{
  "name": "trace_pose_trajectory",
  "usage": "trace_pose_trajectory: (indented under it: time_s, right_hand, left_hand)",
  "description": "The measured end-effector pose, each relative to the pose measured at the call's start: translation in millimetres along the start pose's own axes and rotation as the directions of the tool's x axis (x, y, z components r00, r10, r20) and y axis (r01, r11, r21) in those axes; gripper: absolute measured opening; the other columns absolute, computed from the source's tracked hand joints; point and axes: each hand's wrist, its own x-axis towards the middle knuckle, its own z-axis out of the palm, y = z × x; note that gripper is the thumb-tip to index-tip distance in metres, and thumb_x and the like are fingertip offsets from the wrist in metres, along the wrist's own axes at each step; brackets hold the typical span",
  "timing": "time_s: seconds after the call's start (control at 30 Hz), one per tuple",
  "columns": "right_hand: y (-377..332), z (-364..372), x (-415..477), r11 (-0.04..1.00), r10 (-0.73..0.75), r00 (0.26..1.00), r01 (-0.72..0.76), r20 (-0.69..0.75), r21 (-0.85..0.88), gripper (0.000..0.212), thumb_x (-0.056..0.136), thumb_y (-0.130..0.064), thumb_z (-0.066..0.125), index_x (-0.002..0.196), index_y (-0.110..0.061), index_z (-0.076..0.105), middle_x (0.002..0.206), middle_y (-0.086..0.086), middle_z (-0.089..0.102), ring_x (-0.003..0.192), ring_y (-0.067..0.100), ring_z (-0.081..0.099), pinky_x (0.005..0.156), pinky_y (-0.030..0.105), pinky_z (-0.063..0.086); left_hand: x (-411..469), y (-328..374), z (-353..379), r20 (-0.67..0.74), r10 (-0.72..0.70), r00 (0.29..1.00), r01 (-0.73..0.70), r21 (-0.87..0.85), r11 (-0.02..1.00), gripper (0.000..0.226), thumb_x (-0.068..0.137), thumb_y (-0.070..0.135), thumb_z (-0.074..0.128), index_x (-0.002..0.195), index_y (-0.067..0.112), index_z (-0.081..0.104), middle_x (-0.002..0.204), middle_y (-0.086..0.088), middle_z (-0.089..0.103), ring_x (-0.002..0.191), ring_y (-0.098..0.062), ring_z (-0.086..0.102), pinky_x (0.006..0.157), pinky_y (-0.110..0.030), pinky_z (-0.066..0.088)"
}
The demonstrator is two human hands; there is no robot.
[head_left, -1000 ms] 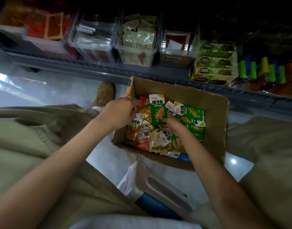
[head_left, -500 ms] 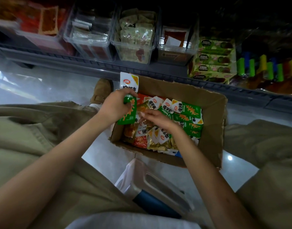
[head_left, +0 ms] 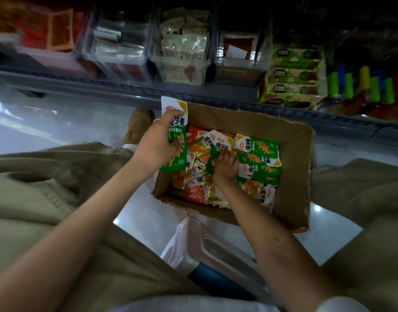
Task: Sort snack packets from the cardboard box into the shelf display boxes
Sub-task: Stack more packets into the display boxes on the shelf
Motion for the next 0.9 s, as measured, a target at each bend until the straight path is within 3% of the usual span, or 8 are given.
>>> trace_pose_trajectory:
  time_s: [0.17, 0.3, 0.4, 0.47, 0.57, 0.67, 0.8, 0.9]
  right_hand:
    - [-1.4, -2.8, -10.1, 0.988, -0.156, 0.984, 0.154, -0.091, -0.026, 0.060, 0.093, -0.016, 0.050, 0.144, 0.003, 0.024, 0.149, 0.022, 0.030, 0.136, 0.033, 0.032, 0.112, 0.040, 0.021]
    - [20.3, -30.2, -11.9, 0.949, -0.268, 0.961, 0.275, -0.065, 0.155, 0.022, 0.091, -0.017, 0.050, 0.103, -0.004, 0.063, 0.099, 0.014, 0.065, 0.095, 0.030, 0.062, 0.085, 0.036, 0.047]
    - [35.6, -78.2, -13.8, 0.936, -0.221, 0.975, 0.221, -0.033, 0.274, 0.026, 0.095, -0.019, 0.047, 0.076, -0.004, 0.058, 0.068, 0.007, 0.055, 0.069, 0.026, 0.057, 0.051, 0.031, 0.042]
    - [47.3, -115.6, -18.5, 0.919, -0.241, 0.970, 0.241, -0.041, 0.311, 0.033, 0.097, -0.017, 0.046, 0.066, -0.008, 0.050, 0.062, 0.005, 0.051, 0.064, 0.025, 0.056, 0.046, 0.029, 0.037]
    - [63.6, -163.7, -38.2, 0.791, -0.290, 0.951, 0.302, -0.107, 0.532, 0.021, 0.097, -0.009, 0.043, 0.107, -0.002, 0.060, 0.087, 0.016, 0.067, 0.071, 0.024, 0.069, 0.063, 0.041, 0.058]
    - [80.3, -189.6, -73.3, 0.626, -0.313, 0.910, 0.413, -0.272, 0.662, 0.042, 0.098, -0.006, 0.040, 0.138, -0.015, 0.045, 0.106, 0.012, 0.066, 0.075, 0.014, 0.070, 0.068, 0.039, 0.060]
    - [99.4, -207.8, -124.8, 0.660, -0.506, 0.713, 0.682, -0.484, 0.315, 0.055, 0.095, -0.005, 0.047, 0.141, -0.034, 0.039, 0.117, -0.003, 0.064, 0.081, -0.005, 0.065, 0.062, 0.023, 0.057]
    - [98.9, -207.8, -147.6, 0.713, -0.624, 0.643, 0.701, -0.445, 0.014, 0.070, 0.088, -0.005, 0.053, 0.147, -0.033, 0.028, 0.150, -0.008, 0.034, 0.122, 0.002, 0.049, 0.094, 0.031, 0.051]
  left_hand:
    - [-0.2, 0.2, -2.1, -0.002, 0.004, 1.000, -0.004, -0.013, 1.000, 0.058, 0.087, 0.006, 0.063, 0.138, 0.022, 0.040, 0.137, -0.010, 0.049, 0.124, -0.026, 0.049, 0.095, -0.036, 0.046]
    - [-2.8, 4.4, -3.2, -0.003, 0.007, 1.000, -0.007, -0.011, 1.000, 0.057, 0.089, 0.007, 0.060, 0.140, 0.020, 0.038, 0.138, -0.010, 0.049, 0.122, -0.027, 0.050, 0.092, -0.032, 0.044]
    - [-3.9, 9.5, -3.7, 0.010, -0.003, 1.000, 0.003, -0.012, 1.000, 0.054, 0.091, 0.007, 0.058, 0.140, 0.020, 0.039, 0.139, -0.010, 0.048, 0.116, -0.026, 0.053, 0.083, -0.028, 0.047]
    - [-4.4, 14.9, -2.8, 0.027, -0.027, 0.999, 0.026, 0.009, 1.000, 0.050, 0.092, 0.008, 0.057, 0.138, 0.021, 0.043, 0.139, -0.008, 0.048, 0.103, -0.023, 0.058, 0.074, -0.028, 0.049]
    - [-4.0, 26.3, 1.2, 0.046, -0.015, 0.999, 0.014, 0.021, 1.000, 0.044, 0.096, 0.010, 0.051, 0.138, 0.020, 0.045, 0.138, -0.010, 0.050, 0.076, -0.019, 0.061, 0.062, -0.027, 0.053]
    - [-4.4, 42.1, 7.6, 0.055, 0.014, 0.998, -0.010, -0.061, 0.998, 0.039, 0.099, 0.008, 0.039, 0.135, 0.017, 0.051, 0.107, -0.010, 0.066, 0.049, -0.012, 0.051, 0.042, -0.017, 0.038]
    - [-11.3, 73.3, 12.8, 0.073, 0.029, 0.997, -0.003, -0.329, 0.944, 0.034, 0.102, 0.021, 0.036, 0.125, 0.015, 0.059, 0.101, -0.010, 0.064, 0.086, -0.036, 0.065, 0.070, -0.046, 0.056]
    - [-17.9, 99.8, 13.4, 0.116, -0.022, 0.993, 0.091, -0.629, 0.772, 0.032, 0.101, 0.035, 0.043, 0.101, 0.011, 0.064, 0.095, -0.012, 0.069, 0.084, -0.022, 0.070, 0.074, -0.043, 0.059]
